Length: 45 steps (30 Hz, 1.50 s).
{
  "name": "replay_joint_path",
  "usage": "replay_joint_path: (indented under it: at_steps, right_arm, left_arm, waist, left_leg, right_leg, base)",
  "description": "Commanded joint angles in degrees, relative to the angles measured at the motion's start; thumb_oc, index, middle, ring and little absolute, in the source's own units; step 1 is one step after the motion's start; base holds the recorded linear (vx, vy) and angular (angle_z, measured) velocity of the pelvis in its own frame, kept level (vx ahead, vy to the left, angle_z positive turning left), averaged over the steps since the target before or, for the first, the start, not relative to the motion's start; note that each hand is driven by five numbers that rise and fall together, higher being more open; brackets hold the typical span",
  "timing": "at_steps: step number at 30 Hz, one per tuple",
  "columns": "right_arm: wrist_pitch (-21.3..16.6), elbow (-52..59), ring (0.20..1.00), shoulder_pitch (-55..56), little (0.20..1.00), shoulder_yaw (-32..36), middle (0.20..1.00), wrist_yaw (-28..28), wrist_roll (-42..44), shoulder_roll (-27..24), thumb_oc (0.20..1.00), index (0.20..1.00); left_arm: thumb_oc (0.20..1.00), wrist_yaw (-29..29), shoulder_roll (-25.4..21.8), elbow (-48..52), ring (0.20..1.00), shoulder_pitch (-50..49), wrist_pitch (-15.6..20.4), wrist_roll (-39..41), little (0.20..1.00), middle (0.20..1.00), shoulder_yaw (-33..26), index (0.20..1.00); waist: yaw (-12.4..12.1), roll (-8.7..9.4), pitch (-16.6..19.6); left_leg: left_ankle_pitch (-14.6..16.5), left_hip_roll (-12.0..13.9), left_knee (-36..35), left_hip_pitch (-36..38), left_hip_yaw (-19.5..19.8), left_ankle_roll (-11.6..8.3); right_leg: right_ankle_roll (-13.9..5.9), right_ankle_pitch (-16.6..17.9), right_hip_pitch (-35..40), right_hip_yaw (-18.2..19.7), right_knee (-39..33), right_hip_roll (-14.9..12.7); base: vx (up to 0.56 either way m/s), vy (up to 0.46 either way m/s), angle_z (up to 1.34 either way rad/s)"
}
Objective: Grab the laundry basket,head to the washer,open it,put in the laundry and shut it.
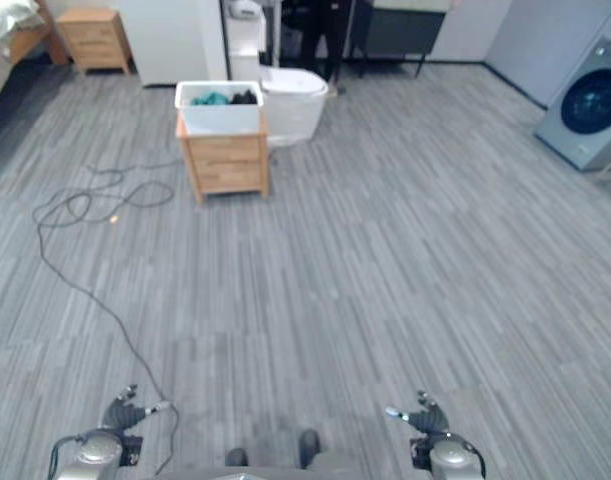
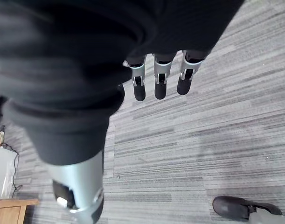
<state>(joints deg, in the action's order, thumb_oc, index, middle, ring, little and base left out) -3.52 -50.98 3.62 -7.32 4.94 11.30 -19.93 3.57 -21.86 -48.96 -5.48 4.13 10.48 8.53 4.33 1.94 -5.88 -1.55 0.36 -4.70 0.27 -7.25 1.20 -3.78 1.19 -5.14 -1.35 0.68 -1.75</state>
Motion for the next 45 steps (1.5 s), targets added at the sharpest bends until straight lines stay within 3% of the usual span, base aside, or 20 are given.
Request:
replay_joint_path:
  at_steps: [1, 11, 17, 19, 22, 25, 28, 30, 33, 34, 35, 36, 40, 41, 43, 45]
  right_arm:
    - [-1.65, 3.99, 1.000, -2.15, 1.000, -0.94, 1.000, -0.22, -0.93, -2.55, 1.000, 1.000]
    - [-1.14, 6.65, 1.000, -2.50, 1.000, -0.48, 1.000, 0.06, -1.66, -2.68, 1.000, 1.000]
    - [-1.09, 7.67, 1.000, -3.22, 1.000, -0.99, 1.000, 0.47, -2.23, -2.16, 1.000, 1.000]
    - [-0.90, 8.68, 1.000, -4.15, 1.000, -2.14, 1.000, 0.64, -2.82, -1.93, 1.000, 1.000]
    - [-0.84, 9.16, 1.000, -4.60, 1.000, -2.88, 1.000, 0.69, -3.19, -1.82, 1.000, 1.000]
    - [-0.84, 8.98, 1.000, -5.33, 1.000, -3.71, 1.000, 0.94, -3.69, -2.40, 1.000, 1.000]
    - [-0.83, 8.40, 1.000, -5.14, 1.000, -4.39, 1.000, 1.16, -4.21, -2.79, 1.000, 1.000]
    - [-0.85, 8.38, 1.000, -5.16, 1.000, -4.38, 1.000, 1.17, -4.21, -2.81, 1.000, 1.000]
    - [-1.36, 8.87, 1.000, -3.41, 1.000, -2.93, 1.000, 1.38, -3.67, -2.66, 1.000, 1.000]
    - [-1.38, 8.86, 1.000, -3.40, 1.000, -2.93, 1.000, 1.38, -3.67, -2.67, 1.000, 1.000]
    - [-1.53, 8.81, 1.000, -2.95, 1.000, -2.11, 1.000, 1.54, -3.05, -3.24, 1.000, 1.000]
    - [-1.71, 8.65, 1.000, -2.98, 1.000, -2.04, 1.000, 1.66, -2.71, -3.47, 1.000, 1.000]
    - [-1.53, 8.47, 1.000, -3.13, 1.000, -1.76, 1.000, 1.91, -2.17, -4.07, 1.000, 1.000]
    - [-1.56, 8.23, 1.000, -3.38, 1.000, -1.90, 1.000, 2.06, -1.94, -4.58, 1.000, 1.000]
    - [-1.20, 8.18, 1.000, -3.36, 1.000, -2.07, 1.000, 2.35, -2.00, -4.98, 1.000, 1.000]
    - [-1.06, 7.53, 1.000, -3.13, 1.000, -2.30, 1.000, 2.81, -2.71, -5.13, 1.000, 1.000]
  left_arm:
    - [1.000, -0.19, -0.70, 2.87, 1.000, 0.94, 1.42, 0.38, 1.000, 1.000, -2.96, 1.000]
    - [1.000, 0.74, -0.22, 4.91, 1.000, 0.22, 0.98, 2.36, 1.000, 1.000, -4.48, 1.000]
    - [1.000, 1.37, -1.36, 7.21, 1.000, -0.08, 1.09, 2.69, 1.000, 1.000, -5.19, 1.000]
    - [1.000, 1.94, -1.95, 8.16, 1.000, 0.51, 1.09, 3.14, 1.000, 1.000, -5.50, 1.000]
    - [1.000, 2.08, -1.69, 8.00, 1.000, 0.92, 1.10, 2.99, 1.000, 1.000, -5.21, 1.000]
    - [1.000, 2.00, -0.77, 7.06, 1.000, 1.67, 1.35, 3.17, 1.000, 1.000, -3.93, 1.000]
    - [1.000, 2.32, -0.24, 5.15, 1.000, 2.74, 1.32, 3.07, 1.000, 1.000, -2.96, 1.000]
    - [1.000, 2.33, -0.22, 5.12, 1.000, 2.77, 1.34, 3.07, 1.000, 1.000, -2.95, 1.000]
    - [1.000, 1.31, 0.50, 6.63, 1.000, 2.00, 1.59, 1.91, 1.000, 1.000, -2.12, 1.000]
    - [1.000, 1.31, 0.51, 6.63, 1.000, 1.99, 1.58, 1.91, 1.000, 1.000, -2.11, 1.000]
    - [1.000, 0.07, 0.99, 7.73, 1.000, 1.90, 1.22, 1.65, 1.000, 1.000, -0.68, 1.000]
    - [1.000, 0.05, 1.17, 7.56, 1.000, 2.08, 1.13, 1.41, 1.000, 1.000, -0.32, 1.000]
    - [1.000, -0.21, 1.28, 7.43, 1.000, 2.74, 1.05, 0.72, 1.000, 1.000, 0.64, 1.000]
    - [1.000, -0.23, 1.42, 7.12, 1.000, 3.14, 0.97, 0.24, 1.000, 1.000, 1.00, 1.000]
    - [1.000, -0.16, 1.14, 6.87, 1.000, 3.39, 0.84, -0.35, 1.000, 1.000, 1.01, 1.000]
    - [1.000, 0.13, 0.96, 6.36, 1.000, 3.40, 0.72, -1.06, 1.000, 1.000, 0.73, 1.000]
  waist:
    - [-0.17, 0.53, -2.29]
    - [-1.22, 0.97, -2.78]
    - [-2.23, 1.54, -3.91]
    - [-2.35, 1.39, -6.03]
    - [-2.37, 1.02, -6.75]
    - [-1.96, 0.42, -7.48]
    - [-1.08, 0.41, -7.84]
    - [-0.96, 0.30, -8.02]
    - [-0.32, 0.16, -6.35]
    - [-0.25, 0.12, -6.35]
    - [0.62, -0.20, -5.67]
    - [0.87, 0.04, -5.76]
    - [0.94, 0.23, -6.28]
    - [0.51, 0.59, -6.75]
    - [-0.23, 0.26, -7.50]
    - [-0.86, -0.03, -8.20]
  left_leg:
    - [4.75, -1.74, 2.72, -0.42, 2.29, -0.51]
    - [6.68, -2.49, 5.64, -1.86, 3.06, 0.16]
    - [8.44, -3.49, 8.66, -3.79, 3.30, 1.19]
    - [10.05, -3.87, 10.36, -3.53, 4.11, 2.46]
    - [11.08, -3.95, 10.18, -1.98, 3.90, 2.60]
    - [12.75, -4.93, 9.47, 1.40, 4.52, 2.46]
    - [13.53, -5.15, 8.55, 4.08, 5.60, 1.58]
    - [13.56, -5.04, 8.49, 4.32, 5.75, 1.54]
    - [14.70, -4.70, 10.08, 5.10, 6.31, -0.96]
    - [14.76, -4.66, 10.18, 5.07, 6.38, -0.99]
    - [12.33, -2.61, 18.02, 2.25, 3.65, -4.31]
    - [10.74, -1.82, 21.47, 0.72, 2.15, -5.25]
    - [10.28, 0.29, 24.03, -3.05, -1.10, -4.82]
    - [11.25, 0.96, 22.22, -6.79, -3.42, -3.49]
    - [9.45, 2.38, 19.60, -10.20, -4.14, -3.56]
    - [2.87, 3.71, 14.56, -13.59, -5.07, -4.22]
  right_leg:
    - [-2.77, -6.58, 4.06, 0.20, 1.98, -0.87]
    - [-3.18, -7.29, 4.25, -1.16, 2.97, -2.10]
    - [-4.51, -7.62, 1.94, -0.77, 8.05, -2.80]
    - [-5.97, -5.10, -3.77, -0.28, 20.20, -2.85]
    - [-5.88, -4.26, -6.86, -1.82, 23.59, -3.03]
    - [-4.46, -4.84, -9.82, -6.24, 17.94, -3.47]
    - [-4.30, -3.76, -11.58, -8.92, 12.12, -3.53]
    - [-4.29, -3.75, -11.24, -9.10, 11.95, -3.46]
    - [-2.78, -4.06, -8.39, -8.93, 9.40, -3.29]
    - [-2.76, -4.05, -8.32, -9.02, 9.34, -3.27]
    - [-1.03, -5.25, -4.36, -10.50, 6.40, -2.87]
    - [-0.45, -5.83, -3.02, -10.50, 5.63, -2.83]
    - [0.28, -7.24, -0.67, -11.26, 4.43, -3.00]
    - [0.29, -8.06, 0.54, -11.66, 4.10, -3.40]
    - [0.19, -9.91, 2.54, -11.61, 4.03, -2.84]
    - [0.53, -10.73, 4.23, -11.74, 3.89, -2.11]
  base:
    - [0.02, 0.004, 0.03]
    - [0.07, 0.042, 0.08]
    - [0.06, 0.077, -0.04]
    - [0.07, 0.110, -0.02]
    - [0.13, 0.050, -0.21]
    - [0.27, -0.028, -0.01]
    - [0.28, -0.125, 0.15]
    - [0.17, -0.121, 0.21]
    - [0.26, -0.214, 0.74]
    - [0.30, -0.267, 0.99]
    - [0.26, -0.233, 0.88]
    - [0.26, -0.234, 0.69]
    - [0.12, -0.070, 0.15]
    - [0.17, -0.059, -0.07]
    - [0.25, -0.051, 0.10]
    - [0.29, -0.004, -0.08]
